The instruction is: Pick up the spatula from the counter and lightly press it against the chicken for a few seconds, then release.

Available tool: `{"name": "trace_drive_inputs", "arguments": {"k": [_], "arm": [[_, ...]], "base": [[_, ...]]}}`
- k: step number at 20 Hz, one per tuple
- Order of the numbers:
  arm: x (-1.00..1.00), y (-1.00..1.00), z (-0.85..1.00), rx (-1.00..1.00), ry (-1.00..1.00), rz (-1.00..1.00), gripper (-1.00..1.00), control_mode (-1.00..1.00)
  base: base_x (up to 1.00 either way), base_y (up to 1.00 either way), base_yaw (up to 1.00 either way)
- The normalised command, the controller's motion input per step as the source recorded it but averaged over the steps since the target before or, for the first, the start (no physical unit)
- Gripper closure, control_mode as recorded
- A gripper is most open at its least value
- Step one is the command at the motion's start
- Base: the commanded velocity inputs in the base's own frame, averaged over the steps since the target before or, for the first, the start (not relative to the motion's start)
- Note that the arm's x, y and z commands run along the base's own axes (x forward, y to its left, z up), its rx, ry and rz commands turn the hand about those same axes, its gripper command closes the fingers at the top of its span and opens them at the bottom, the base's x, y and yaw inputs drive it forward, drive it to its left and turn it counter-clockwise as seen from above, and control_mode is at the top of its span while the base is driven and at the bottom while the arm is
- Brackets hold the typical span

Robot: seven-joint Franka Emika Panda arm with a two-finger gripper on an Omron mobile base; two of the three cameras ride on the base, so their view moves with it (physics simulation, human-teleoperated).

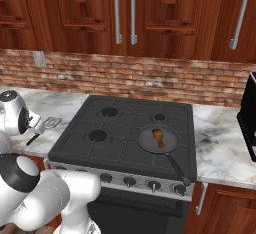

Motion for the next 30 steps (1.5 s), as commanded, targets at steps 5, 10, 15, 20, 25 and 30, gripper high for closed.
{"name": "trace_drive_inputs", "arguments": {"k": [5, 10, 15, 20, 25, 30], "arm": [[0.05, 0.05, -0.05, 0.00, 0.04, 0.00, -1.00, -1.00], [0.03, 0.02, -0.07, 0.00, 0.03, 0.00, -1.00, -1.00], [0.02, 0.01, -0.11, 0.00, 0.01, 0.00, -1.00, -1.00], [0.02, 0.02, -0.13, 0.00, 0.00, 0.00, -1.00, -1.00], [0.06, 0.02, -0.12, 0.00, 0.00, 0.00, -1.00, -1.00], [0.11, 0.02, -0.10, 0.00, 0.01, 0.00, -1.00, -1.00]], "base": [[0.00, 0.00, 0.00], [0.00, 0.00, 0.00], [0.00, 0.00, 0.00], [0.00, 0.00, 0.00], [0.00, 0.00, 0.00], [0.00, 0.00, 0.00]]}}
